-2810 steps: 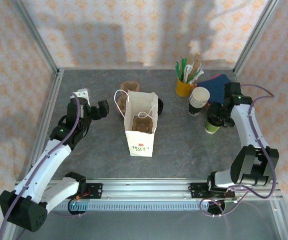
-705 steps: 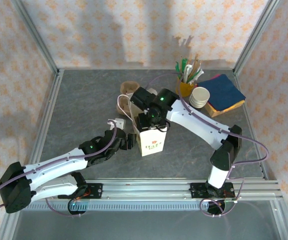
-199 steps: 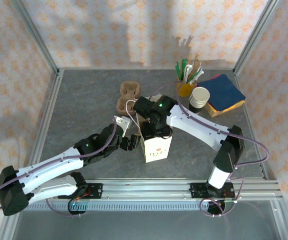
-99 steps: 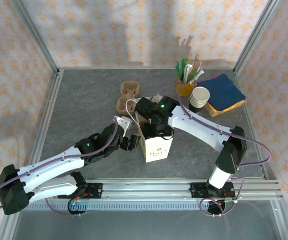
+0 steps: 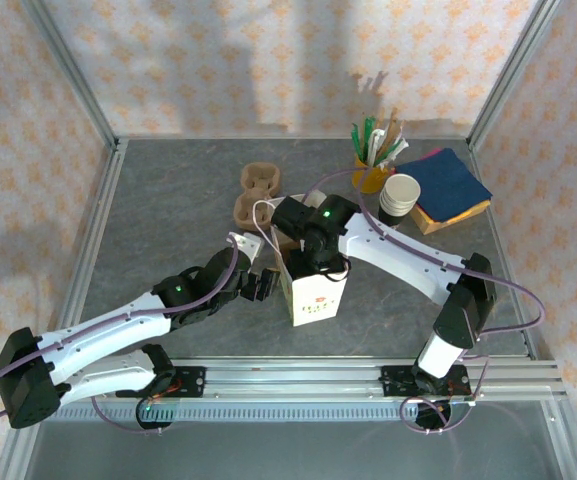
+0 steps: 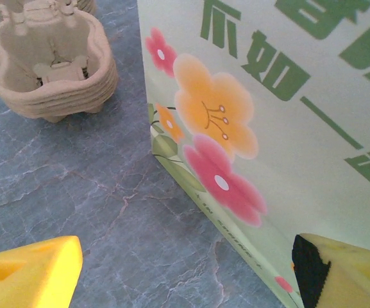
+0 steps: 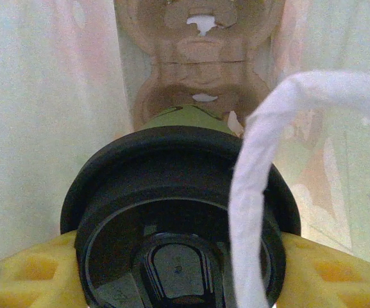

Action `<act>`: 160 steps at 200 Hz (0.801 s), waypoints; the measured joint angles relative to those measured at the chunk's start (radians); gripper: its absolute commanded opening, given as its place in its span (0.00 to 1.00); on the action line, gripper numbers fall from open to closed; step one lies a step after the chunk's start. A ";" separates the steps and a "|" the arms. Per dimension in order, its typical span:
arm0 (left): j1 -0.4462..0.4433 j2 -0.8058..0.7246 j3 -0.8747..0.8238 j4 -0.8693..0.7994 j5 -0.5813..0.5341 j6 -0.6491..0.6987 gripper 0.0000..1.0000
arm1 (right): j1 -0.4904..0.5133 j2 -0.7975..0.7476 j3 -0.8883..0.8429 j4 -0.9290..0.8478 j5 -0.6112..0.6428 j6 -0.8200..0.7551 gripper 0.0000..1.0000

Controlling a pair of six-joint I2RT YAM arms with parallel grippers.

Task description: Pack the takeout coffee

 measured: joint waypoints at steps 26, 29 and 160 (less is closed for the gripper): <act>0.000 0.000 0.000 -0.002 -0.007 0.000 0.87 | 0.001 0.000 0.000 0.000 0.000 0.000 0.51; 0.000 0.000 0.000 -0.003 -0.007 0.000 0.88 | 0.001 0.000 0.000 0.000 0.000 0.000 0.51; 0.000 0.001 0.000 -0.003 -0.029 0.000 0.88 | 0.003 -0.005 -0.038 0.014 -0.001 -0.050 0.52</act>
